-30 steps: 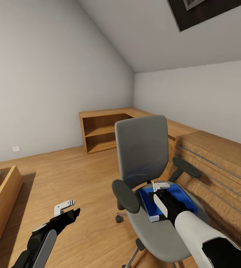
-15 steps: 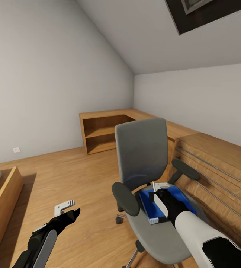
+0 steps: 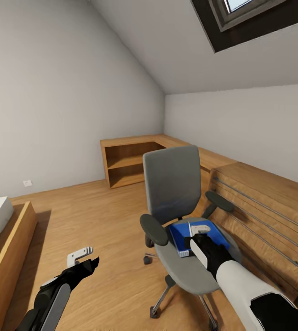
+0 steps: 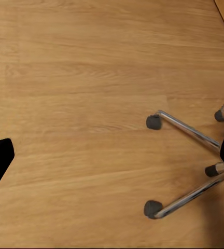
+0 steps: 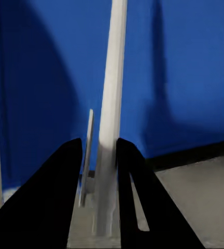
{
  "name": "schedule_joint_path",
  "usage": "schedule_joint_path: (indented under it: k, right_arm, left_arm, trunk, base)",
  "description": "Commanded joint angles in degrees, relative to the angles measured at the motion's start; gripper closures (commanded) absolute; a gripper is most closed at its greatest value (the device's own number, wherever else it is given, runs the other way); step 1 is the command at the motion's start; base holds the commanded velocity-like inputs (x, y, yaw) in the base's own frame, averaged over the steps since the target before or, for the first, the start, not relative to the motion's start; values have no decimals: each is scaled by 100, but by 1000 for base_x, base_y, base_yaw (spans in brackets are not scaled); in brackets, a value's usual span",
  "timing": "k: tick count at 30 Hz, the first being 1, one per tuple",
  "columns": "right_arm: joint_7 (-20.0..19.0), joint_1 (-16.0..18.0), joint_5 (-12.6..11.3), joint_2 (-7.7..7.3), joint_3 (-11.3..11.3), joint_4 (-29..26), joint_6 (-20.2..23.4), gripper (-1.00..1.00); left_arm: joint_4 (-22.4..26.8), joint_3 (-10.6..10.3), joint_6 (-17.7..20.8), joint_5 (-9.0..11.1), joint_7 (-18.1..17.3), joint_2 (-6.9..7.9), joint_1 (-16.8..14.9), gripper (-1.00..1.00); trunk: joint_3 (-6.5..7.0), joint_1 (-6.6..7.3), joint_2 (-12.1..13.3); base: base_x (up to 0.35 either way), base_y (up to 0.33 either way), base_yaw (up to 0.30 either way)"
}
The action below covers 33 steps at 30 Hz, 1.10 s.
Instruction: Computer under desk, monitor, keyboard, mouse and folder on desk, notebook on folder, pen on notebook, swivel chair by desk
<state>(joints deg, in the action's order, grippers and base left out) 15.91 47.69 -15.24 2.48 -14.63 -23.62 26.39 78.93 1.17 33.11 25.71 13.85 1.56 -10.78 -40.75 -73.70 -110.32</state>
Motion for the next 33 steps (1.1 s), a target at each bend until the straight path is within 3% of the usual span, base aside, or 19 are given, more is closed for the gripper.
schedule_joint_path:
  k: [1,5,9,11,12,14,16,22,23,28,29,33]
  right_arm:
    - [57,3,-67,-6,-42,-31,15,100]
    - [94,-1,-64,-37,111,-476,31,100]
    - [226,-91,-72,-106,263,-1199,304,100]
    - [281,-353,-74,-129,323,-1844,553,100]
    - [304,-638,-73,-142,430,-2430,719,100]
    - [315,-844,-72,-145,534,-2867,871,100]
    - [328,-1307,-70,-139,794,-3897,1386,100]
    - [333,-1798,-75,-124,1116,-5150,1944,100]
    - [334,-2015,-75,-98,1272,-5615,2093,100]
    - [334,-2114,-118,-98,1449,-5931,2142,100]
    - [334,-2143,-172,-99,1593,-5964,2142,100]
    - [334,-2148,-198,-99,1633,-5982,2148,100]
  left_arm:
    - [8,-3,21,59,47,2,-3,-100]
    - [117,-8,13,63,43,-1,17,-100]
    - [608,-15,12,65,40,-15,290,-100]
    - [1045,-76,9,63,39,-21,584,-100]
    - [1212,-205,-15,60,40,-23,763,-100]
    - [1274,-286,-44,59,46,-22,832,-100]
    - [1349,-398,-91,57,53,-24,915,-100]
    - [1381,-528,-112,57,62,-24,948,-100]
    - [1384,-556,-112,57,64,-24,953,-100]
    - [1379,-572,-104,56,65,-25,955,-100]
    - [1379,-574,-98,56,65,-25,955,-100]
    - [1377,-574,-95,56,65,-25,956,-100]
  trunk:
    - [13,27,38]
    - [84,115,199]
    - [156,203,359]
    - [192,246,439]
    - [210,268,480]
    - [246,312,560]
    - [282,356,640]
    - [390,488,881]
    - [407,510,921]
    - [497,620,1121]
    - [517,642,1161]
    - [591,730,1322]
  base:
    - [-337,0,0]
    - [-337,0,0]
    - [-299,0,0]
    - [-149,0,0]
    - [-59,0,0]
    - [-43,0,0]
    - [-16,0,0]
    - [-5,0,0]
    - [0,0,0]
    - [-66,0,-31]
    - [-241,0,-237]
    - [-115,0,-123]
